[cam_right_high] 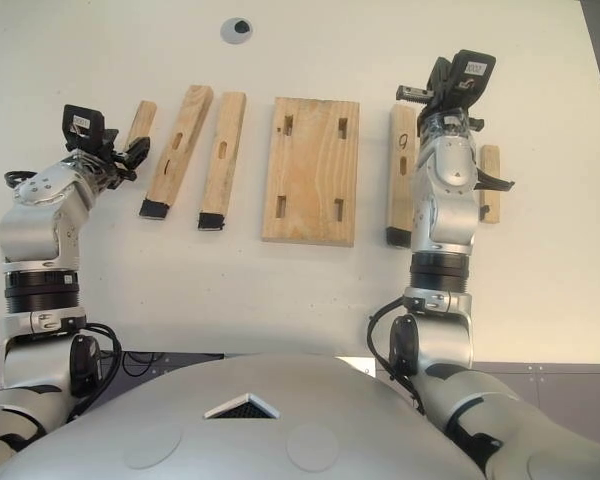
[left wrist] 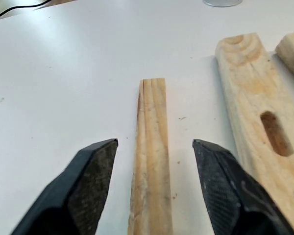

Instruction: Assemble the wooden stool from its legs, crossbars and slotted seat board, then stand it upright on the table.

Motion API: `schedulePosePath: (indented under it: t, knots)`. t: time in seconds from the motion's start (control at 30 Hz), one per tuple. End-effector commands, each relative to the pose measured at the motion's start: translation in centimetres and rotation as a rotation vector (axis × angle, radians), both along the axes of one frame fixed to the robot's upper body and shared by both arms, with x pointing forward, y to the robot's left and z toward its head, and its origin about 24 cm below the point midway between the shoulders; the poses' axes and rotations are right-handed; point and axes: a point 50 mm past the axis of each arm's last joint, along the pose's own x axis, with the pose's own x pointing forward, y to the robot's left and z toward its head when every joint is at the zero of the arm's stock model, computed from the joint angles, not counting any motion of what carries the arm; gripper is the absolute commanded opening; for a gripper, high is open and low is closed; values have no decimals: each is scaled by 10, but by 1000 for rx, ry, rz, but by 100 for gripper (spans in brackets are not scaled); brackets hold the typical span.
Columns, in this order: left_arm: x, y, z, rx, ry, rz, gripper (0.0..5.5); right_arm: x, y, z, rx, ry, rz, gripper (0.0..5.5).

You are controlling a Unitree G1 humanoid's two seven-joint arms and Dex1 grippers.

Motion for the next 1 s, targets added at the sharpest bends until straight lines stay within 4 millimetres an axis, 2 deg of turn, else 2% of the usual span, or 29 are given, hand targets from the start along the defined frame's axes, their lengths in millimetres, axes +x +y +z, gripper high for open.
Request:
schedulePosePath:
  t: [0.03,0.13,0.23,0.4,0.47,0.53,0.6,0.63,0.67,0.7,0.77,0.83,0.9,1.0]
  knots:
    - [-5,13,-8,-20,49,15,279,0,3,0,5,5,9,0]
    - [-16,11,-25,-88,125,15,233,0,3,0,2,7,13,0]
    - [-22,12,-36,-79,153,26,179,1,1,1,-1,5,8,0]
    - [-25,8,-44,-38,132,6,123,2,2,2,-7,2,16,0]
    - [-12,3,-26,-37,-1,20,123,3,0,5,-11,-2,16,0]
    - [7,-9,10,-84,-218,30,123,6,2,9,-14,-4,50,0]
    - [19,-31,43,-145,-388,-14,123,13,13,11,31,30,190,0]
    - [23,-50,60,-185,-458,-75,123,16,21,17,126,45,292,0]
    - [24,-67,72,-224,-502,-136,123,18,28,23,254,59,385,25]
    - [21,-88,82,-281,-528,-220,123,21,32,36,433,59,485,36]
    - [11,-121,92,-331,-557,-370,123,20,37,67,683,44,723,71]
    - [3,-139,95,-368,-565,-433,123,17,36,87,800,32,860,108]
    - [0,-149,90,-368,-549,-465,123,14,34,97,854,29,921,131]
    - [-3,-156,86,-361,-538,-490,123,10,36,99,891,71,978,185]
